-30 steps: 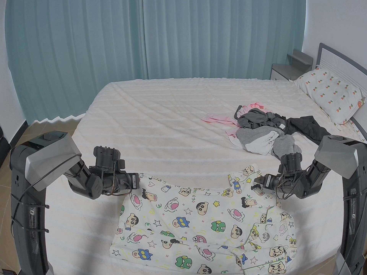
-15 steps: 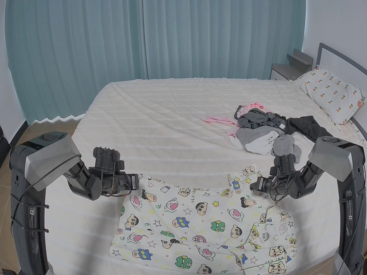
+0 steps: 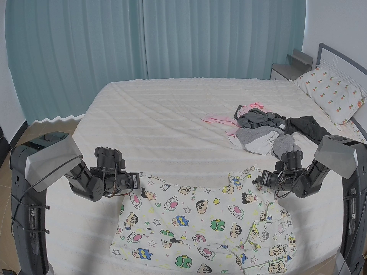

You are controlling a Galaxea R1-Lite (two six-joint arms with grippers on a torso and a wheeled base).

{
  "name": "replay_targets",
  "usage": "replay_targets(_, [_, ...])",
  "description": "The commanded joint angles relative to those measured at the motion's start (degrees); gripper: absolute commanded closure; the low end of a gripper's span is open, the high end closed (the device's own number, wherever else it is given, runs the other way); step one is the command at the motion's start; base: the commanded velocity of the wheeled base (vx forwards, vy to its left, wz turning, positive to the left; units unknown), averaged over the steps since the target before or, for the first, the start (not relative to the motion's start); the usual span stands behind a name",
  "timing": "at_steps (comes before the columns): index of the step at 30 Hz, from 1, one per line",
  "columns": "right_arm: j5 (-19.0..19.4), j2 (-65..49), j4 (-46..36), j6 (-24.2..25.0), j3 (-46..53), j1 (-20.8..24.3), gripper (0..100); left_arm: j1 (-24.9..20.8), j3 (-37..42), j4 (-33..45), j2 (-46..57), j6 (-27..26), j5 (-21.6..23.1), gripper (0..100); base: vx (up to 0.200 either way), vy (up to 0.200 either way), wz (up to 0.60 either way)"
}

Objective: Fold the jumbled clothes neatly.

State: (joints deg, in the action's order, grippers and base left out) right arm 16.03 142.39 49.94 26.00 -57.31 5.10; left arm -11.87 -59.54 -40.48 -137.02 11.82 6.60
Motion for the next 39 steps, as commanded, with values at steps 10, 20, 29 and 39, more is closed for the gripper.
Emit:
replay_targets(10, [2.3, 0.1, 11.4, 1.2, 7.2, -1.7, 100, -0.7, 1.0, -2.6, -0.1, 0.5, -2.3, 100, 0.000, 0.000, 0.00])
replay_targets(20, [5.3, -2.3, 17.1, 1.1, 12.2, -2.5, 100, -0.7, 4.1, -7.9, 0.4, 2.5, -4.1, 100, 0.000, 0.000, 0.00])
replay_targets(29, [9.6, -7.7, 18.4, 0.5, 18.9, -2.6, 100, -0.7, 10.9, -11.5, 3.7, 2.2, -3.3, 100, 0.000, 0.000, 0.00])
replay_targets(39, [13.3, -12.0, 18.6, -4.1, 26.4, -3.6, 100, -0.7, 17.6, -13.5, 8.2, 2.1, -1.4, 100, 0.000, 0.000, 0.00])
